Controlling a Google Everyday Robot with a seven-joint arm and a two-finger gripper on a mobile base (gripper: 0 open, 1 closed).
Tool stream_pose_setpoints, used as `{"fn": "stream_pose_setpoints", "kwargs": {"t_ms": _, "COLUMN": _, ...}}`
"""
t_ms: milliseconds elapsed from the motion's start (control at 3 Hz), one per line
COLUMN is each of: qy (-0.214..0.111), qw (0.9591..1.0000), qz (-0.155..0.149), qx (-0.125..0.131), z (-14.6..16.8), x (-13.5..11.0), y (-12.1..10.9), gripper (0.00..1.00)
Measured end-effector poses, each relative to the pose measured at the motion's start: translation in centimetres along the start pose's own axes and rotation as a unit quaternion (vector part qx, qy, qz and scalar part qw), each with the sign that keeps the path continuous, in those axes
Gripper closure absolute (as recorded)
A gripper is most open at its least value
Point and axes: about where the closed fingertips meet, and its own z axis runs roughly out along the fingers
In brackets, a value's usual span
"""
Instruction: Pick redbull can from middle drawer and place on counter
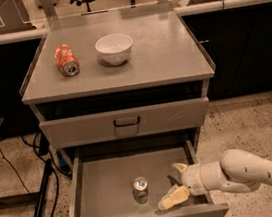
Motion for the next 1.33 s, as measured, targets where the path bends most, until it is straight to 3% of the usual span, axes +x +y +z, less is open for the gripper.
{"fn": "stream_pose_setpoints", "kwargs": {"t_ms": 667, "qy": -0.067, "qw": 0.997, "qz": -0.016, "qx": -0.034, "z": 5.8, "x": -1.5, "y": -1.5, "gripper": 0.0}}
{"fn": "stream_pose_setpoints", "kwargs": {"t_ms": 1333, "qy": -0.074, "qw": 0.9962, "qz": -0.01, "qx": -0.046, "z": 7.4, "x": -1.0, "y": -1.7, "gripper": 0.0}}
